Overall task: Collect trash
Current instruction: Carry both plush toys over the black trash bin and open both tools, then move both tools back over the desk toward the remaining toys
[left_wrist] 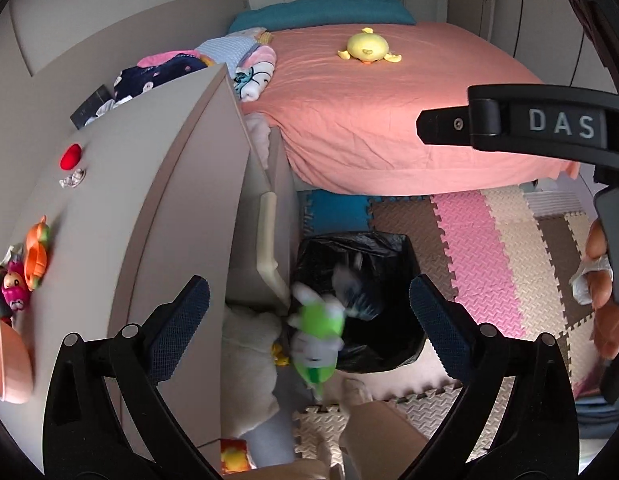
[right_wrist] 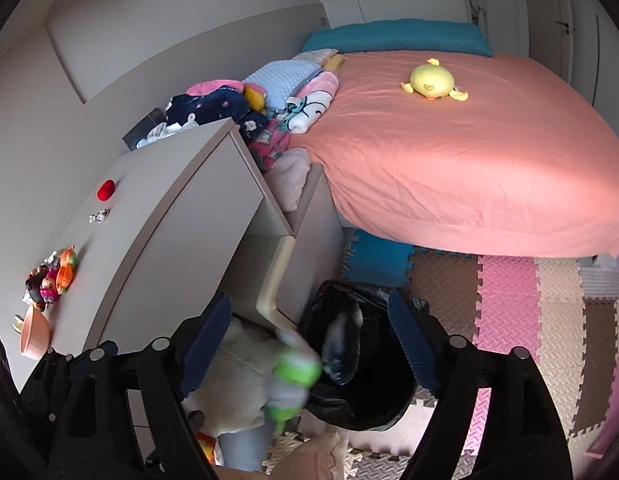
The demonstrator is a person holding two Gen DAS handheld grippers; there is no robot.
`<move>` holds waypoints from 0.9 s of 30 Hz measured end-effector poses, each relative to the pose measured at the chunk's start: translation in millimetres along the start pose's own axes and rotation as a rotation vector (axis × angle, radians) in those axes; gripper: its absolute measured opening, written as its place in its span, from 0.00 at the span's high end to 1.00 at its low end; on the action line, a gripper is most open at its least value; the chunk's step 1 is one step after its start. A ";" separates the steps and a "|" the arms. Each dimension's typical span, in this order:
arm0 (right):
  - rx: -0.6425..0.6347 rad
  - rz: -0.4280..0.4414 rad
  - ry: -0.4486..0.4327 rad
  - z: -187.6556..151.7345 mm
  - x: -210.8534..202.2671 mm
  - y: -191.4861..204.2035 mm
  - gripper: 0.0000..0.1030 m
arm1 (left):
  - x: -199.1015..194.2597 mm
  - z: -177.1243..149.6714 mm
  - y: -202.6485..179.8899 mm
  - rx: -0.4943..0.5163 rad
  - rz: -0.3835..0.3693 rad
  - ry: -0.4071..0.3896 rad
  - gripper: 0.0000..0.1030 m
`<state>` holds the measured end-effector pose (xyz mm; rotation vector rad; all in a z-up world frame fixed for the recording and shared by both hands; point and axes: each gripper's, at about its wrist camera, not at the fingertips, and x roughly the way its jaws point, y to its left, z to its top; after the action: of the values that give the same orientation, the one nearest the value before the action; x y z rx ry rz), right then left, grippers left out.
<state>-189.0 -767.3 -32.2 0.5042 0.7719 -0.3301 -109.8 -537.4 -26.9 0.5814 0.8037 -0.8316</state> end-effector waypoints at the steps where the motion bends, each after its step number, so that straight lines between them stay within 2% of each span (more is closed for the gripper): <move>1: -0.001 0.006 -0.006 0.5 -0.2 1.6 0.18 | -0.6 0.6 3.5 -0.006 -0.001 0.000 0.06; 7: 0.004 0.038 -0.037 -2.9 -1.9 7.3 0.18 | -13.5 -2.8 14.0 -0.045 -0.014 -0.002 0.06; 12: -0.037 0.057 -0.080 -4.2 -9.5 27.3 0.17 | -30.2 -7.6 26.6 -0.052 -0.001 -0.026 0.06; 15: -0.056 0.081 -0.128 -3.6 -19.2 41.0 0.13 | -43.8 -10.6 39.5 -0.064 0.021 -0.039 0.06; 20: -0.082 0.145 -0.174 0.5 -31.9 73.1 0.08 | -72.2 -19.9 76.3 -0.114 0.083 -0.059 0.06; 27: -0.147 0.209 -0.147 -0.5 -32.8 127.9 0.08 | -116.3 -46.2 148.9 -0.234 0.184 -0.101 0.06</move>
<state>-152.6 -657.3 31.1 0.4129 0.5901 -0.1131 -54.3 -373.4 61.7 0.3958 0.7314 -0.5843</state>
